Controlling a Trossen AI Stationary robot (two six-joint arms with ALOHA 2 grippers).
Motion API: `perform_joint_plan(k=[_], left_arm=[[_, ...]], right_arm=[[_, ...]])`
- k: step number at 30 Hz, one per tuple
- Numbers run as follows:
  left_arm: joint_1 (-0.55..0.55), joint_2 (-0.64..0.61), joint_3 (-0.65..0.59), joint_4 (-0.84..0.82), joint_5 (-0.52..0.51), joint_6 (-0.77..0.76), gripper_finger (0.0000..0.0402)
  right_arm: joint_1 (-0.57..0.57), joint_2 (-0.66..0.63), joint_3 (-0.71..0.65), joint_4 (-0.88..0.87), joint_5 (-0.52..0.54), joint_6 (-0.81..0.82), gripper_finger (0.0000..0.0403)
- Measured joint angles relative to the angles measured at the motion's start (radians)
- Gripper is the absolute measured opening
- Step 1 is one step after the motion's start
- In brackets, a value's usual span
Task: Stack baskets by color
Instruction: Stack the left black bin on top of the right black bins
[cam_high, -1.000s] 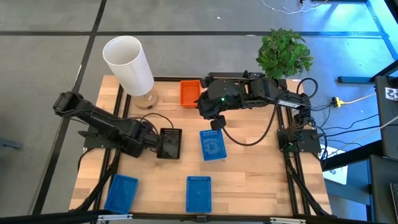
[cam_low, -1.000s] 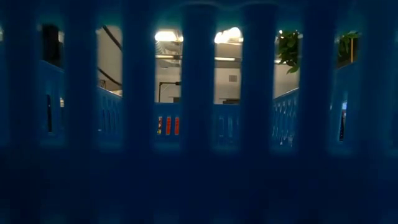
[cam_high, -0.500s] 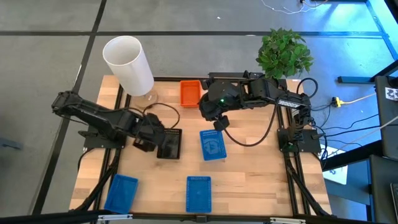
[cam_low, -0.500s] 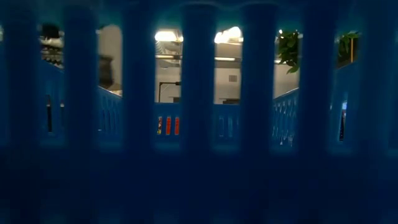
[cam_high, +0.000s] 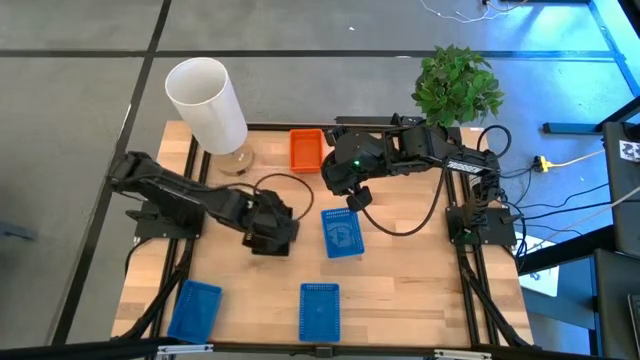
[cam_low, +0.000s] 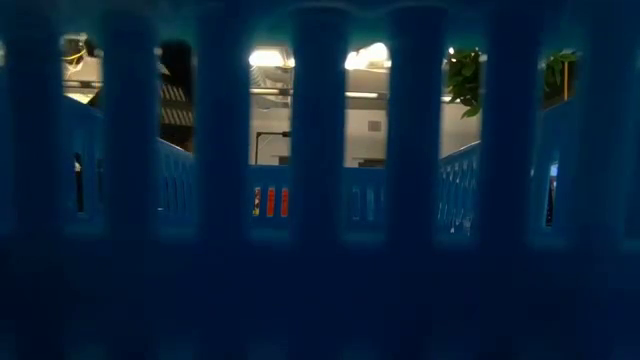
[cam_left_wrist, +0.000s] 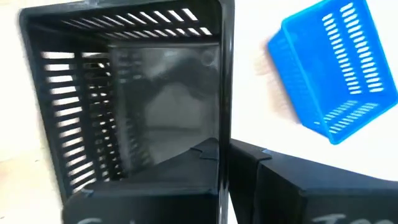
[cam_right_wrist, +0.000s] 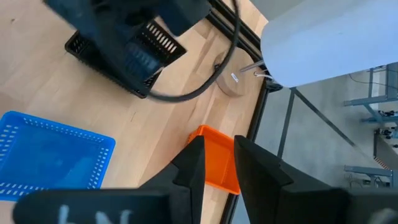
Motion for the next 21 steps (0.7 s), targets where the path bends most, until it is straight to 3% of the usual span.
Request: perform_joint_plan(k=[5, 13, 21], left_arm=[[0.013, 0.055, 0.026, -0.009, 0.022, -0.022, 0.0], [0.047, 0.092, 0.027, -0.006, 0.152, -0.025, 0.0019], [0.054, 0.101, 0.027, -0.006, 0.15, 0.003, 0.0053]], right_arm=[[0.0, 0.0, 0.0, 0.0, 0.0, -0.001, 0.0087], [0.0, 0.0, 0.0, 0.0, 0.0, -0.004, 0.0087], [0.0, 0.0, 0.0, 0.0, 0.0, -0.005, 0.0087]])
